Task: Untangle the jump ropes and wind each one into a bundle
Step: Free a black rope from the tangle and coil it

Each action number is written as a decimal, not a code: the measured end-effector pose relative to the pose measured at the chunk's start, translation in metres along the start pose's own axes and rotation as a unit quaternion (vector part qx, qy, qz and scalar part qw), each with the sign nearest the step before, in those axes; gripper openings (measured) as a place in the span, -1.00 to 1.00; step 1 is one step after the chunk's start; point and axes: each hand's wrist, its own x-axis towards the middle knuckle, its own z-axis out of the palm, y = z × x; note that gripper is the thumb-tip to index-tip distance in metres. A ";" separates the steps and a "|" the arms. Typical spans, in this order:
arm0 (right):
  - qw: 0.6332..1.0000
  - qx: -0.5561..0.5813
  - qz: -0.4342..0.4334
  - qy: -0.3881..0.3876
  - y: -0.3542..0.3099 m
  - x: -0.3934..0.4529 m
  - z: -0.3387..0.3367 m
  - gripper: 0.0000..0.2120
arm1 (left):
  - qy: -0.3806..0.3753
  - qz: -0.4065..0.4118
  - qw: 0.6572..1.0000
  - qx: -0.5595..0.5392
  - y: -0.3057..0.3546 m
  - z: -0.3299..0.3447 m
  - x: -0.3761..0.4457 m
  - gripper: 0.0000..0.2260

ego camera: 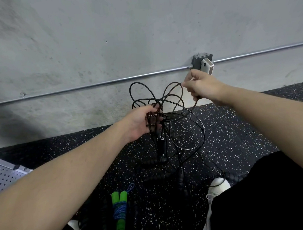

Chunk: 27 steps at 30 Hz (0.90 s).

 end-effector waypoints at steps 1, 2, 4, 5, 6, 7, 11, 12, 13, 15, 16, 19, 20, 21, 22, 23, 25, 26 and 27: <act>1.000 -0.024 0.001 -0.007 0.002 -0.001 0.000 -0.89 | -0.002 -0.001 1.000 0.003 0.000 0.000 -0.001 -0.77; 0.999 -0.050 -0.003 -0.015 0.003 -0.002 0.000 -0.94 | -0.003 -0.002 1.000 0.008 0.000 0.000 -0.001 -0.77; 0.995 -0.096 -0.018 -0.029 0.006 -0.004 -0.002 -0.84 | -0.010 -0.002 1.000 0.025 0.000 -0.001 -0.002 -0.78; 0.993 -0.107 -0.038 -0.031 0.005 -0.005 -0.003 -0.77 | -0.014 0.001 0.999 0.032 0.001 -0.002 -0.002 -0.77; 0.990 -0.123 -0.071 -0.021 0.003 -0.005 -0.003 -0.75 | -0.018 0.003 0.999 0.035 0.001 -0.002 -0.002 -0.77; 0.983 -0.141 -0.117 0.002 -0.001 -0.006 -0.003 -0.76 | -0.021 0.005 0.999 0.034 0.001 -0.001 -0.002 -0.77; 0.971 -0.157 -0.182 0.003 -0.026 -0.015 0.005 -0.77 | -0.030 0.002 0.999 0.029 0.001 0.002 -0.005 -0.82; 0.969 -0.181 -0.165 -0.042 -0.032 -0.019 0.009 -0.74 | -0.032 -0.001 0.999 0.022 0.002 0.002 -0.005 -0.83; 0.960 -0.224 -0.143 -0.089 -0.035 -0.022 0.013 -0.72 | -0.036 -0.004 0.999 0.013 0.003 0.003 -0.006 -0.84; 0.941 -0.295 -0.114 -0.124 -0.035 -0.022 0.021 -0.74 | -0.040 -0.011 0.999 0.003 0.003 0.003 -0.006 -0.84; 0.939 -0.308 -0.110 -0.110 -0.034 -0.020 0.023 -0.78 | -0.040 -0.012 0.999 0.004 0.003 0.003 -0.007 -0.84; 0.944 -0.299 -0.130 -0.050 -0.031 -0.016 0.023 -0.88 | -0.024 -0.010 0.999 0.022 0.003 0.003 -0.009 -0.89; 0.942 -0.306 -0.130 -0.048 -0.031 -0.014 0.023 -0.88 | -0.018 -0.009 1.000 0.023 0.002 0.004 -0.011 -0.90; 0.936 -0.324 -0.129 -0.051 -0.031 -0.013 0.023 -0.86 | -0.012 -0.007 1.000 0.020 0.002 0.005 -0.012 -0.91; 0.928 -0.345 -0.128 -0.054 -0.031 -0.013 0.024 -0.84 | -0.007 -0.005 1.000 0.014 0.002 0.006 -0.012 -0.90; 0.922 -0.363 -0.128 -0.054 -0.030 -0.013 0.025 -0.82 | -0.004 -0.005 1.000 0.006 0.002 0.007 -0.013 -0.89; 0.912 -0.383 -0.137 -0.052 -0.030 -0.012 0.028 -0.80 | 0.000 -0.005 1.000 -0.006 0.001 0.009 -0.013 -0.86; 0.908 -0.390 -0.146 -0.049 -0.030 -0.011 0.029 -0.81 | 0.001 -0.006 1.000 -0.009 0.001 0.009 -0.014 -0.87; 0.906 -0.391 -0.154 -0.042 -0.031 -0.011 0.030 -0.83 | 0.001 -0.009 1.000 -0.010 0.001 0.010 -0.014 -0.88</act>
